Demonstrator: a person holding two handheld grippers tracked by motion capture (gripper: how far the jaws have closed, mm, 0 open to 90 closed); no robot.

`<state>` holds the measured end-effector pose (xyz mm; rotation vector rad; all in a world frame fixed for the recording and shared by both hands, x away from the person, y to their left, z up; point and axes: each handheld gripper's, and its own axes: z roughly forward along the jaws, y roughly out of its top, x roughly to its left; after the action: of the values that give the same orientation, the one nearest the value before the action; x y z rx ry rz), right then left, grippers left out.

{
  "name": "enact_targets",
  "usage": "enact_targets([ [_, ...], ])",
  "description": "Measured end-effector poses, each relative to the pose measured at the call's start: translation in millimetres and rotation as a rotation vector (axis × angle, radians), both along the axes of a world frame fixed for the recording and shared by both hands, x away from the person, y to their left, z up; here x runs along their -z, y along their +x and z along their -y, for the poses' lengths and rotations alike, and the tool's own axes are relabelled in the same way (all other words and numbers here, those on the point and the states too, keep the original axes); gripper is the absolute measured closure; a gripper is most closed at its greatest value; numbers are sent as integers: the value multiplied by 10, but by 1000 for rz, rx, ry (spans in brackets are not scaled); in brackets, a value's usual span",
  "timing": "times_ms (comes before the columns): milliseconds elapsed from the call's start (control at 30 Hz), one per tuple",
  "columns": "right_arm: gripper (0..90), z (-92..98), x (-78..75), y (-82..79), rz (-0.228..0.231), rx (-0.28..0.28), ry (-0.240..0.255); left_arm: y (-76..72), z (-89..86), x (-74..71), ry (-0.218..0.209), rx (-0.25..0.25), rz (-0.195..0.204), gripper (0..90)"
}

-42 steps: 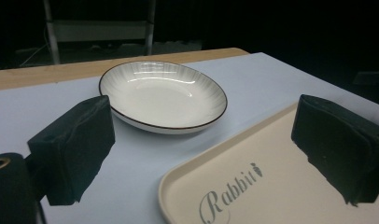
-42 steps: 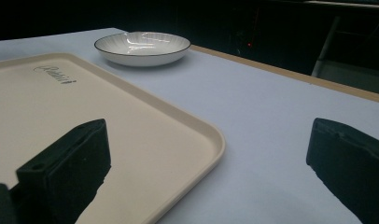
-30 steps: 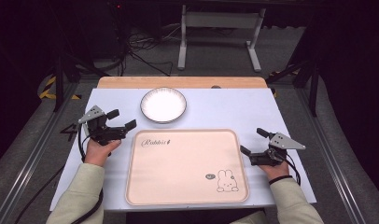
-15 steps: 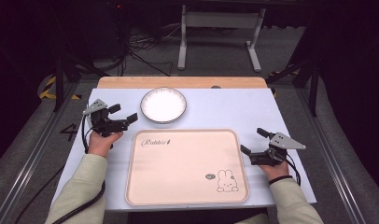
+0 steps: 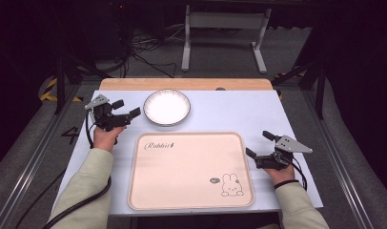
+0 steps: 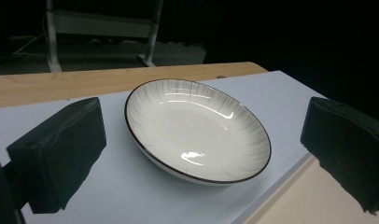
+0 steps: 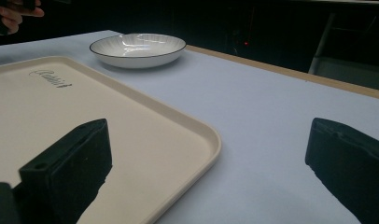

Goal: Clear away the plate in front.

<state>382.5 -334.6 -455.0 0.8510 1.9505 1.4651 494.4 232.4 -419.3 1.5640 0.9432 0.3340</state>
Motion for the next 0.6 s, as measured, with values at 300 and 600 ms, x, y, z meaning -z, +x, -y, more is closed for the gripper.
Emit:
enact_targets([
  [300,9,9,2,-2,0,8,11,161,78,-18,19,26,-6,8],
  [600,9,12,2,-1,2,12,15,333,107,4,13,33,-18,13],
])
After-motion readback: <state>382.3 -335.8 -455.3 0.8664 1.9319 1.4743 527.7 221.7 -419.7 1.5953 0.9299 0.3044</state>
